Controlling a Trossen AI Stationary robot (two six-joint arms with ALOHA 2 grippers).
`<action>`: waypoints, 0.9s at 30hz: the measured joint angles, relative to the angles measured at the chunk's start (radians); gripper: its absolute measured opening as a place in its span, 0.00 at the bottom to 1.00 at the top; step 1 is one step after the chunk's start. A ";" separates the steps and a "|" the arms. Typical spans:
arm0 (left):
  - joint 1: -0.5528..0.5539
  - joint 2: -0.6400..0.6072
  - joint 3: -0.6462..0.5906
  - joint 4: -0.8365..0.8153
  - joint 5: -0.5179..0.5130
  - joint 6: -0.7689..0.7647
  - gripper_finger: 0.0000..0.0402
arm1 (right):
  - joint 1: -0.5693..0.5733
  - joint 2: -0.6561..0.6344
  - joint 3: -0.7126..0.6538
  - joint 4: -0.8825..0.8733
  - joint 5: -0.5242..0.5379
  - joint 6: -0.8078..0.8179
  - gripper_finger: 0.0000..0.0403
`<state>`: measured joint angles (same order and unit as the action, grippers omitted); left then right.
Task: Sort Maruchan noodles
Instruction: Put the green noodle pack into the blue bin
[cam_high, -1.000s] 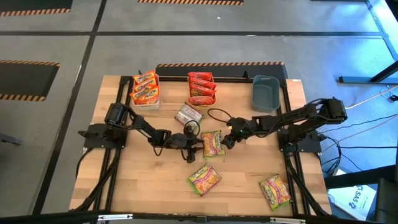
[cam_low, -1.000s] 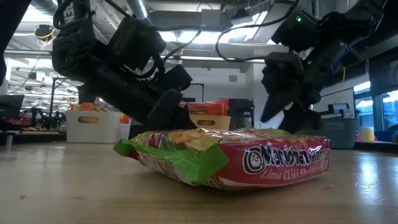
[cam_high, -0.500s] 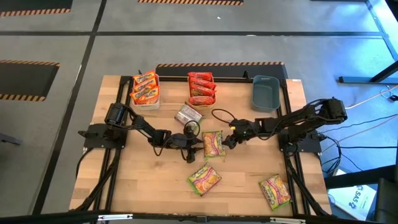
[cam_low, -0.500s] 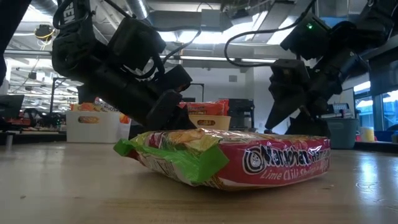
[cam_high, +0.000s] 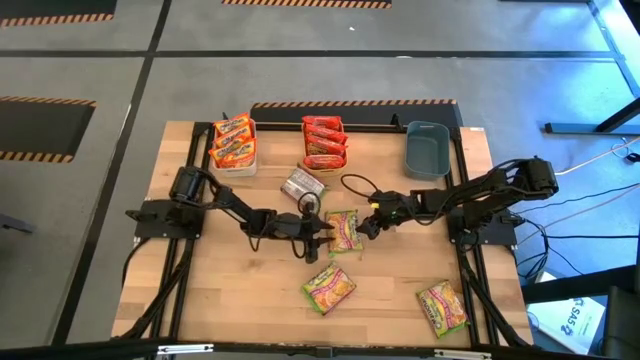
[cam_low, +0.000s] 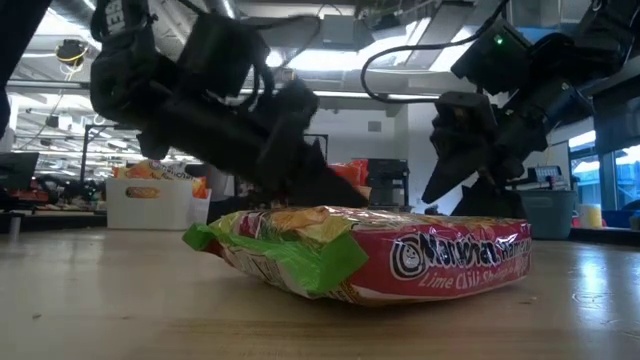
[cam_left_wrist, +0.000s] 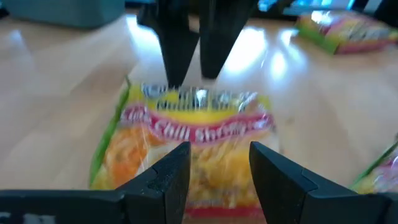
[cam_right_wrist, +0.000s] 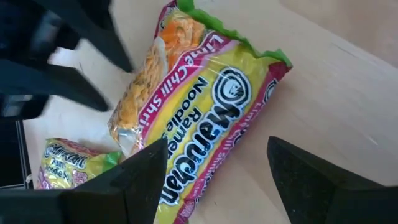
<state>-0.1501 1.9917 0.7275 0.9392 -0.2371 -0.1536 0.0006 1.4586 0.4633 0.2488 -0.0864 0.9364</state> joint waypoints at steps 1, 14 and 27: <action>0.002 0.013 0.004 -0.010 0.000 -0.001 0.39 | 0.000 0.000 0.000 0.002 0.000 -0.002 0.65; 0.009 0.030 0.012 -0.102 -0.013 -0.028 0.39 | 0.005 0.019 0.000 0.055 -0.001 0.012 0.65; 0.009 0.030 0.009 -0.107 -0.015 -0.027 0.39 | 0.051 0.216 0.002 0.330 0.005 0.063 0.65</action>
<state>-0.1413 2.0216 0.7368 0.8318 -0.2520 -0.1810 0.0521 1.6748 0.4653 0.5785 -0.0811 0.9993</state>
